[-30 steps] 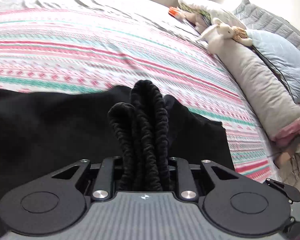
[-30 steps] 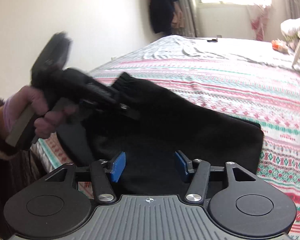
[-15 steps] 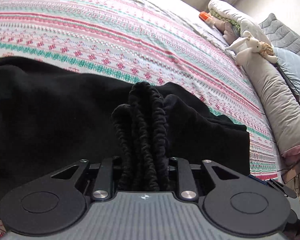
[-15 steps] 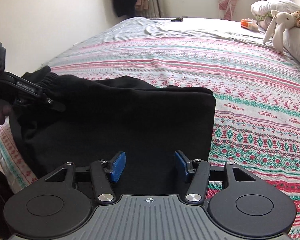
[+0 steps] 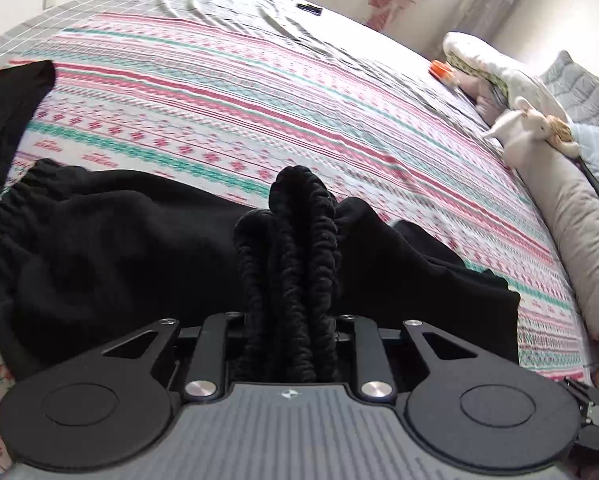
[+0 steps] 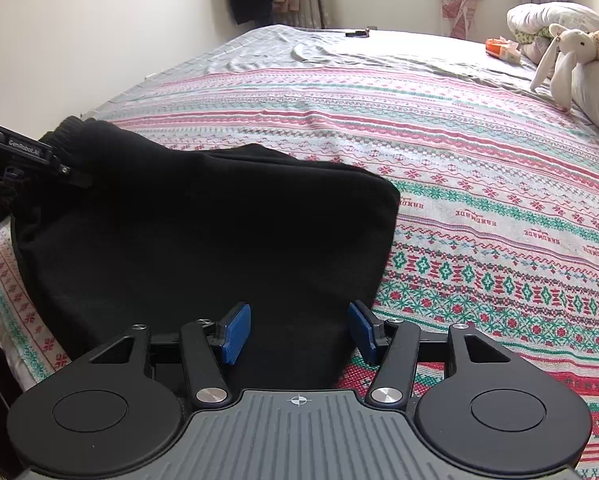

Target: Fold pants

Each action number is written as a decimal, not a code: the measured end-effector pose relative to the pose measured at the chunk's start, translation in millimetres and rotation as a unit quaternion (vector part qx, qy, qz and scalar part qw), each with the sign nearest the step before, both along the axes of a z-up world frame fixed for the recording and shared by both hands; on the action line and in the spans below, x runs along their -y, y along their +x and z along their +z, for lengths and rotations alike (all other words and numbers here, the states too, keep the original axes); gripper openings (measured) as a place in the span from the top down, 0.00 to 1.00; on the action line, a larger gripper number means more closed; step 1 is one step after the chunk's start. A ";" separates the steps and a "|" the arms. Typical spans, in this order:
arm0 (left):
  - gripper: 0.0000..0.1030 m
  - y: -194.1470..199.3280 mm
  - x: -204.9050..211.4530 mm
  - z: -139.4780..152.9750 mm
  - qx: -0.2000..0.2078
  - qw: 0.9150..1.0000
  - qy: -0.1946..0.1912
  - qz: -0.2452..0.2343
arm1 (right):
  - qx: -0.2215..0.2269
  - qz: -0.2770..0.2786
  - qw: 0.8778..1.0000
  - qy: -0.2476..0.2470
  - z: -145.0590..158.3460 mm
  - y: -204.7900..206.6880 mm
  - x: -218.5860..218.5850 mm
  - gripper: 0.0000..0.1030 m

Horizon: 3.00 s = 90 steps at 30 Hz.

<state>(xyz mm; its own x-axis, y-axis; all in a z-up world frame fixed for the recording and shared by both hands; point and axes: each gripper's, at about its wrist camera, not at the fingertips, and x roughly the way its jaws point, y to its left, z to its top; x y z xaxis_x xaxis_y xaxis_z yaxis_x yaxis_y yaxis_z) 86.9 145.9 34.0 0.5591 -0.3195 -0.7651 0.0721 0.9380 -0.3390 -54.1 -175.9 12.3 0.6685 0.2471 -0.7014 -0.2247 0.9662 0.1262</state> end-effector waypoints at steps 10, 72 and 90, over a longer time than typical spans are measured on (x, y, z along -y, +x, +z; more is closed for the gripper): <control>0.44 -10.3 -41.1 10.8 0.023 0.998 0.024 0.054 | -0.001 0.015 1.000 -0.002 1.6 9.6 -15.8 0.47; 0.00 -81.0 18.5 -16.0 0.069 0.967 0.088 -0.227 | -0.048 0.191 0.979 -0.045 11.3 -34.9 -71.4 0.26; 0.00 -112.2 94.7 -21.6 0.150 0.937 0.021 -0.316 | -0.258 0.018 0.901 0.348 -35.2 15.6 30.9 0.35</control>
<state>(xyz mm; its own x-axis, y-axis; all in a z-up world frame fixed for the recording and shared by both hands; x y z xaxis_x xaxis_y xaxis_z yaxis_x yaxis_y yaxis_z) -25.3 51.3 12.4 0.4592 -0.6329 -0.6234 0.7038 0.6874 -0.1794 -38.5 -206.9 -22.9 0.2814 0.7626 -0.5825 0.0075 0.6053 0.7960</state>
